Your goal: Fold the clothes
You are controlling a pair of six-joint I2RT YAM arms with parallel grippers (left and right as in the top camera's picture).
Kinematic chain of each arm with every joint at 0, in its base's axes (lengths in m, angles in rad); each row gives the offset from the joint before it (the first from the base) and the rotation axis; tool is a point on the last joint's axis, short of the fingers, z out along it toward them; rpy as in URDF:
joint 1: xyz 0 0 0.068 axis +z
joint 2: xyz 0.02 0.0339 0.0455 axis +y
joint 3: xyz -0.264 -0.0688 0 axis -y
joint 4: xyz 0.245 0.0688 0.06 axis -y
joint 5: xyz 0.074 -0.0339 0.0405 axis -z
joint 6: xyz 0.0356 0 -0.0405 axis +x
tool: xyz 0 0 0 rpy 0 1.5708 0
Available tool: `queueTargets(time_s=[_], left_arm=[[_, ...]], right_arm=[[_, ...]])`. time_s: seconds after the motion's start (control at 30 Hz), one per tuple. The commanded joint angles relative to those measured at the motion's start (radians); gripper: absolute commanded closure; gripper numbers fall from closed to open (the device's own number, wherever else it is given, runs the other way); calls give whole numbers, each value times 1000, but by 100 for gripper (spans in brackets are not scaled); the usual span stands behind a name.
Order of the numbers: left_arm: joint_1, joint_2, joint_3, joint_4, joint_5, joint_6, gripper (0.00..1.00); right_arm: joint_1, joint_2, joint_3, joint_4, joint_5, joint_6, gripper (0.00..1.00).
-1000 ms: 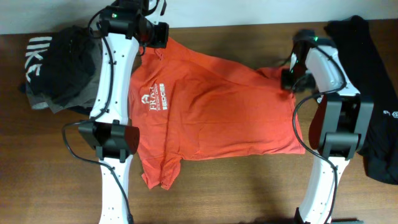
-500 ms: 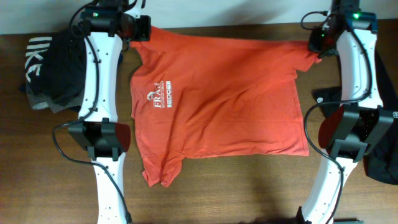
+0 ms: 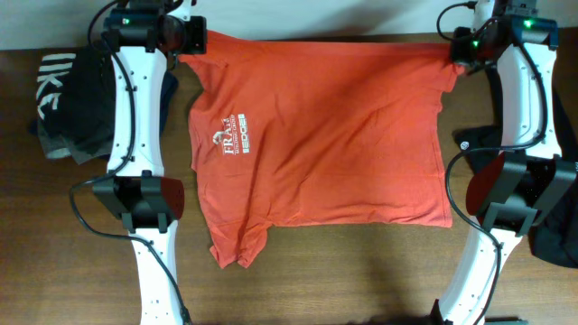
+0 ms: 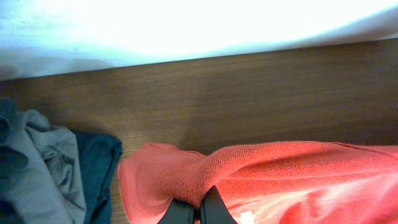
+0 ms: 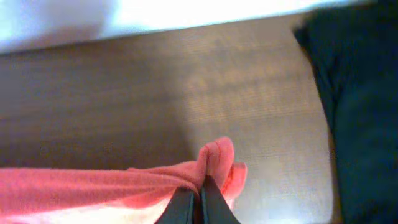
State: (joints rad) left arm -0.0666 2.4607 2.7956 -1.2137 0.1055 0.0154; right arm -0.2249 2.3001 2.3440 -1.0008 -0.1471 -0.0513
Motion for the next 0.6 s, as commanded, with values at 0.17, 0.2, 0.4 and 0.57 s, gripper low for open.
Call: queueTargets(time_s=[0.17,0.2,0.4,0.57], left_arm=[[18,-29,6,21,-77,39,99],[18,-32,6,1,-77,38,99],[18,-36,6,-155,-77,38,99],[18,-36,6,-301,-77,38,99]], right_arm=[[-18,-24,31,14,-44,-91,96],[-18,-24,31,-11,-45,-90,96],[-20,-37,31,-150,-41,-45,96],[-20,-39,31,-252,-41,-37,96]])
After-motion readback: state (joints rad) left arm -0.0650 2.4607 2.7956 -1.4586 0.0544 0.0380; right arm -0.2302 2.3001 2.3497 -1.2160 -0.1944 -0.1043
